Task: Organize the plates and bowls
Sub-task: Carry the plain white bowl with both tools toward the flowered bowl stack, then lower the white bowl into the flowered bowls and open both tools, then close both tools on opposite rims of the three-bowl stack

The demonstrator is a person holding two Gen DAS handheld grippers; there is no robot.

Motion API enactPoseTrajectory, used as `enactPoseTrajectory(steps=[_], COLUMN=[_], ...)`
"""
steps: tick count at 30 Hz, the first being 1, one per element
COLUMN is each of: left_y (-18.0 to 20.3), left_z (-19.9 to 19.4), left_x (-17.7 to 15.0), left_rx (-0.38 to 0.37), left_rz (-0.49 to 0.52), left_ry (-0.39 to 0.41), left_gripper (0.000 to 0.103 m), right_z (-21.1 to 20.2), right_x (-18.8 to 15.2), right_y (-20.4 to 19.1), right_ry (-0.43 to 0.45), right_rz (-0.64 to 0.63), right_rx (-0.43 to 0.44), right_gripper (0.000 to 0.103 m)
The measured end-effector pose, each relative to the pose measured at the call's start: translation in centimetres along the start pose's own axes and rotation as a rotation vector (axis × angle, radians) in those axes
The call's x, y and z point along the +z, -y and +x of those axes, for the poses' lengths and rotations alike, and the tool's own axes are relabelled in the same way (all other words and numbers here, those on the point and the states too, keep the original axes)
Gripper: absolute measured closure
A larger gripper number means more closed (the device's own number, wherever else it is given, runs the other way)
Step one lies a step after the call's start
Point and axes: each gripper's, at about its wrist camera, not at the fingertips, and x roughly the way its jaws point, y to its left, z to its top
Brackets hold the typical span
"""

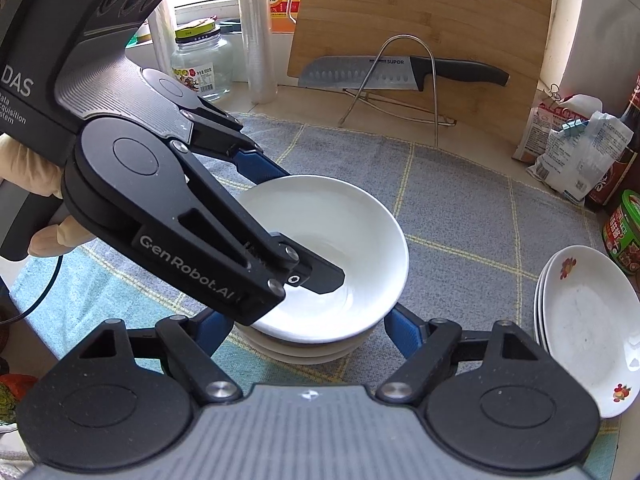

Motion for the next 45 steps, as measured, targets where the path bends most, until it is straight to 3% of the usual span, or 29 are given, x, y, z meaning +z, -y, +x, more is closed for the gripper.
enactPoseTrajectory(steps=[6,8,10,16,21,26,33,37,41,45], left_y=[-0.2,-0.4,-0.6,-1.5,-2.6,-3.1,-3.3,-2.8,-1.7,-0.6], left_z=[0.1,-0.2,-0.8,-2.5,-2.8,-3.1,-4.8,-5.7,-5.9,-4.7], left_x=[-0.1,-0.1,0.1,0.5,-0.2,-1.6,-4.2,-5.9,-7.8,-9.9], left_rx=[0.0,-0.008,-0.004,0.049,0.079,0.108,0.143,0.182,0.202,0.176], left_rz=[-0.005,-0.011,-0.013,-0.023,-0.065,-0.104,-0.184,-0.176,-0.123,-0.08], left_ry=[0.013,0.033,0.059,0.123,0.13,0.138,0.202,0.237,0.227,0.154], left_gripper=[0.024,0.022,0.019,0.014,0.012,0.012,0.009,0.006,0.003,0.002], right_z=[0.1,-0.2,-0.7,-0.8,-1.1,-1.5,-0.6,-0.8,-2.0,-3.4], right_x=[-0.1,0.0,0.0,0.0,0.1,0.2,-0.6,-0.5,-0.4,-1.4], right_y=[0.0,-0.1,-0.1,0.1,0.6,1.4,1.7,1.9,2.8,3.5], right_ry=[0.001,0.022,0.049,0.059,0.085,0.113,0.08,0.086,0.121,0.139], right_rz=[0.004,-0.003,-0.006,0.006,0.031,0.068,0.087,0.086,0.081,-0.008], right_rx=[0.011,0.01,0.025,0.03,0.029,0.003,0.001,-0.008,0.022,0.1], right_gripper=[0.017,0.003,0.0,0.0,0.0,0.0,0.0,0.0,0.0,0.0])
